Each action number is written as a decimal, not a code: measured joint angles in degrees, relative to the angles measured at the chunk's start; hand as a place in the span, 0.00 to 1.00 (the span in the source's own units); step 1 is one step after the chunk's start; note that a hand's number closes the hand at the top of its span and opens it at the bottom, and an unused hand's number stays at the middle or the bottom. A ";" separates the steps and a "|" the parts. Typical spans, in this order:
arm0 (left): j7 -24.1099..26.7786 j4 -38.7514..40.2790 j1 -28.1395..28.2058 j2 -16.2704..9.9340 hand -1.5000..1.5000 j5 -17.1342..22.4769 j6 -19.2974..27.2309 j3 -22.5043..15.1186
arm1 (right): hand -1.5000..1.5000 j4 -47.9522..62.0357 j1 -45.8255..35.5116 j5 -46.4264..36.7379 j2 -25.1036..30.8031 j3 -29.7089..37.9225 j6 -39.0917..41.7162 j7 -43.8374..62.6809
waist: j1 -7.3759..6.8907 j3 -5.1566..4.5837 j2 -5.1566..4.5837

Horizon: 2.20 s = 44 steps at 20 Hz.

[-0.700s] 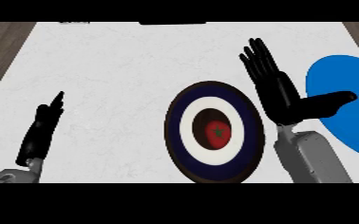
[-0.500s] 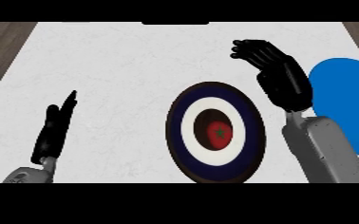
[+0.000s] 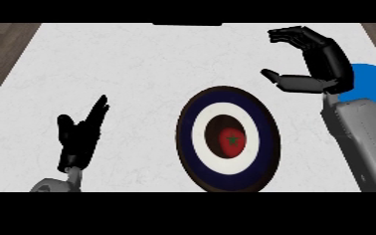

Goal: Pick the tomato from the plate and place it in the plate

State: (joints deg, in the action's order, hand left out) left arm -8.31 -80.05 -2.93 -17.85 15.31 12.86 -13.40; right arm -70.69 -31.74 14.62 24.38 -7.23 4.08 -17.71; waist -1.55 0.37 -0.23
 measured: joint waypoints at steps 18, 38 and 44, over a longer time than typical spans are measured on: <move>-0.63 -2.15 2.50 1.82 0.50 0.00 -1.75 1.41 | 0.00 -2.15 -4.34 -16.26 12.70 -10.55 18.47 1.87 | 1.59 -0.10 0.72; -2.79 -3.53 2.61 4.87 0.50 -2.18 -3.51 3.10 | 0.00 -21.79 6.51 -33.49 2.54 -19.64 20.43 24.87 | 1.45 -0.06 0.52; -2.50 -3.97 3.44 5.45 0.50 -3.35 -4.63 3.94 | 0.00 -23.38 10.58 -38.28 -0.37 -19.87 21.00 24.24 | 1.45 -0.04 0.51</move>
State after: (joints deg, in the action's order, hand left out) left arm -10.81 -84.02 0.51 -12.40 11.96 8.22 -9.46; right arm -94.07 -21.15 -23.66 24.00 -27.10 25.08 6.53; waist -0.10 0.33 0.28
